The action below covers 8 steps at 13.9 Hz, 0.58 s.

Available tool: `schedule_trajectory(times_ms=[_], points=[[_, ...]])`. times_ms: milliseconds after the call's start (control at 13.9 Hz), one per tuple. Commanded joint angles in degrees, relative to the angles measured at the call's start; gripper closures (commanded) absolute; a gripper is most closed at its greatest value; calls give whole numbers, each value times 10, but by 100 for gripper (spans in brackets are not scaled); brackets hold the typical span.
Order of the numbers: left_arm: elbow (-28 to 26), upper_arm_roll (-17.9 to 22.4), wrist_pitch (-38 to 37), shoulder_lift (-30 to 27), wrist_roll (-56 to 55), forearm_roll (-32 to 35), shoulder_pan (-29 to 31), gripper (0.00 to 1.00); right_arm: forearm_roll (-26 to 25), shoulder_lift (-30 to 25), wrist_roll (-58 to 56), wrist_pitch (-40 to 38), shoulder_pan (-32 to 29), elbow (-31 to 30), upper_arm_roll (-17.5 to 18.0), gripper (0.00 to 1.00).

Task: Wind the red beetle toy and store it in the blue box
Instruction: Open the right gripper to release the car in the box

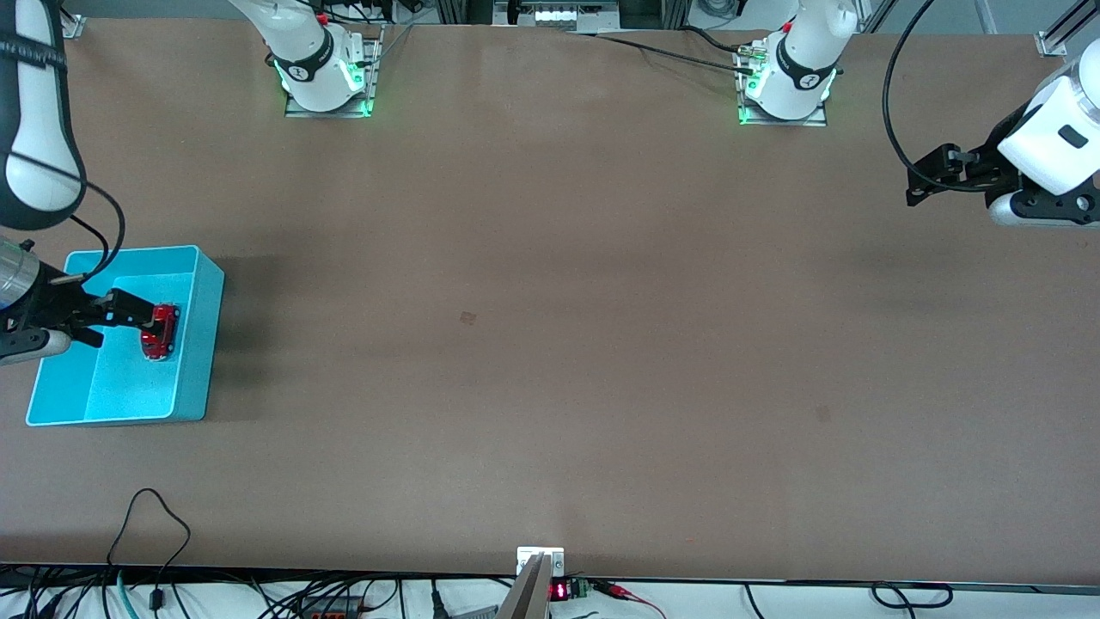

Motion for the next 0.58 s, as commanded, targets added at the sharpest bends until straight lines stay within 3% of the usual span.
schedule_trajectory(times_ms=[0,216,503], points=[[28,0,-7,21,5,12,-5,0,-14,-21,83,-56,43,19,-6,0],[28,0,-7,21,4,5,-4,0,-29,-52,150,-85,76,19,-6,0],[28,0,-7,25,5,5,2,0,-43,-108,169,-175,70,19,-13,0]])
